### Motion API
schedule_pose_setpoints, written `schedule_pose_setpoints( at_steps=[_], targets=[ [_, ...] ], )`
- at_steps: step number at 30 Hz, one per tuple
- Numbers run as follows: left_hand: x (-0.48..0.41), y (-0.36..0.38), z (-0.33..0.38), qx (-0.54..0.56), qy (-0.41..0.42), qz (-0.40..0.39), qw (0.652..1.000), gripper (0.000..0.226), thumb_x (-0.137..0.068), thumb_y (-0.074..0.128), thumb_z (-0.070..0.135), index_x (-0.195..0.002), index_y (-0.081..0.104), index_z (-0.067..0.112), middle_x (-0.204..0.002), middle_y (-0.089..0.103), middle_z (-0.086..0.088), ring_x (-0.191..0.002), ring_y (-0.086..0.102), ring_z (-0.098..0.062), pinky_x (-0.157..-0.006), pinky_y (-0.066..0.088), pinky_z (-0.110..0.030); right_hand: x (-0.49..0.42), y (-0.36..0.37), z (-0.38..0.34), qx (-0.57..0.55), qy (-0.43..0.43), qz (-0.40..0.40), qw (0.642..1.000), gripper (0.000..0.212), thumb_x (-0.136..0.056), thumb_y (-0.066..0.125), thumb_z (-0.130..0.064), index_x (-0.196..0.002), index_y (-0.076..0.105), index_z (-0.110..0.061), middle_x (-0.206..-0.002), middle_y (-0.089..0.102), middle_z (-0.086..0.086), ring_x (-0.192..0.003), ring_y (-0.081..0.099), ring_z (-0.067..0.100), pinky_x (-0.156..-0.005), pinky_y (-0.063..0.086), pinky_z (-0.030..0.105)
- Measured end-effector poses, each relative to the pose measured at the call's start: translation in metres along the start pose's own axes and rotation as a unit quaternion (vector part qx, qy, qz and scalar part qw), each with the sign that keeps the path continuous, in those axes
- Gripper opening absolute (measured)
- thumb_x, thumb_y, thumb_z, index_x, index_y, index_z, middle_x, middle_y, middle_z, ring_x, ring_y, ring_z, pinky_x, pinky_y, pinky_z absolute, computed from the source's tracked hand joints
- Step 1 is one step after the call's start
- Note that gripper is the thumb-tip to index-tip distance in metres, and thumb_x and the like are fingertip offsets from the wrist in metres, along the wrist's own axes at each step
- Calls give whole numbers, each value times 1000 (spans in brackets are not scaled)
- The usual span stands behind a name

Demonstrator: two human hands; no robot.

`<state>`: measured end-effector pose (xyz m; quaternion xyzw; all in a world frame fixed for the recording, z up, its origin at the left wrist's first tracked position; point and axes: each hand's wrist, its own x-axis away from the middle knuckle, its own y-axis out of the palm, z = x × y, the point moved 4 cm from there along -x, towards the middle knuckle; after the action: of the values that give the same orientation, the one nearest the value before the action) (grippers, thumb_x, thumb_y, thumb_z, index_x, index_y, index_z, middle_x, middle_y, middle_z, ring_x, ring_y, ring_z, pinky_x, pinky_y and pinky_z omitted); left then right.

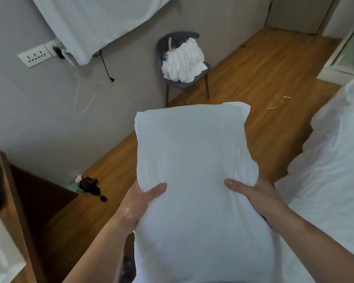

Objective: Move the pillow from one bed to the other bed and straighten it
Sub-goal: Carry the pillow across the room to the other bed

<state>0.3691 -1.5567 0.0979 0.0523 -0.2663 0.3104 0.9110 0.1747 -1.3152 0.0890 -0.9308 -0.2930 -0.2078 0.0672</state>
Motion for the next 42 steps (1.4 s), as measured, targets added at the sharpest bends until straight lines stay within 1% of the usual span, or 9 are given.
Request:
schedule_pose_setpoints(
  at_steps=[12, 18, 21, 25, 29, 32, 34, 38, 42],
  targets=[
    [-217, -2, 124, -72, -10, -111, 991, 108, -33, 96, 68, -131, 64, 35, -120, 79, 5, -112, 74, -25, -99, 57, -52, -136, 17, -66, -54, 9, 158, 986, 31, -77, 88, -36, -98, 65, -40, -71, 73, -36, -65, 70, -13, -65, 47, 18],
    [-296, 63, 186, -59, 14, -199, 978, 70, -45, 96, 53, -105, 61, 51, -107, 75, 18, -100, 68, -4, -75, 51, -26, -185, -24, -97, -59, -4, 228, 972, 31, -76, 88, -38, -91, 62, -44, -75, 74, -29, -76, 69, -5, -64, 47, 17],
    [-332, 102, 217, -54, 38, -216, 974, 74, -41, 97, 55, -101, 53, 55, -106, 65, 26, -96, 61, 3, -74, 46, -23, -220, -51, -110, -62, -3, 234, 970, 33, -75, 89, -40, -99, 66, -42, -83, 77, -28, -75, 73, -7, -69, 49, 18],
    [-382, 163, 258, -59, 79, -207, 973, 53, -83, 83, 23, -96, 43, 55, -100, 56, 28, -87, 53, 8, -80, 45, -26, -279, -105, -132, -67, -3, 235, 970, 32, -77, 87, -40, -101, 68, -42, -82, 77, -30, -74, 72, -10, -70, 49, 20],
    [-422, 232, 304, -79, 82, -217, 969, 64, -92, 73, 10, -94, 31, 58, -100, 46, 32, -87, 47, 13, -98, 38, -33, -334, -168, -165, -73, -7, 239, 968, 52, -67, 91, -50, -111, 65, -43, -98, 77, -24, -96, 71, -2, -84, 52, 25],
    [-464, 275, 324, -80, 78, -221, 969, 71, -70, 91, 41, -119, 41, 54, -106, 54, 29, -97, 56, 7, -99, 45, -34, -367, -214, -180, -82, -14, 242, 967, 40, -75, 88, -39, -104, 62, -46, -79, 72, -40, -73, 67, -21, -72, 46, 16],
    [-491, 301, 339, -118, 78, -216, 966, 112, -40, 92, 69, -138, 52, 34, -110, 64, 22, -101, 63, -2, -83, 51, -27, -387, -241, -188, -94, -17, 254, 962, 33, -79, 87, -34, -98, 61, -44, -71, 68, -43, -64, 63, -25, -68, 44, 13],
    [-541, 360, 375, -137, 73, -205, 966, 51, -78, 86, 34, -118, 56, 40, -97, 55, 26, -91, 59, 0, -68, 41, -12, -435, -289, -206, -108, -11, 276, 955, 34, -79, 87, -31, -96, 61, -45, -74, 71, -41, -67, 66, -22, -78, 50, 20],
    [-599, 423, 414, -180, 115, -206, 955, 94, -84, 82, 33, -160, 28, 21, -149, 47, 6, -145, 43, -25, -104, 33, -25, -496, -336, -225, -106, -18, 307, 946, 54, -74, 90, -39, -121, 63, -40, -97, 76, -31, -85, 70, -15, -81, 50, 23]
  ],
)
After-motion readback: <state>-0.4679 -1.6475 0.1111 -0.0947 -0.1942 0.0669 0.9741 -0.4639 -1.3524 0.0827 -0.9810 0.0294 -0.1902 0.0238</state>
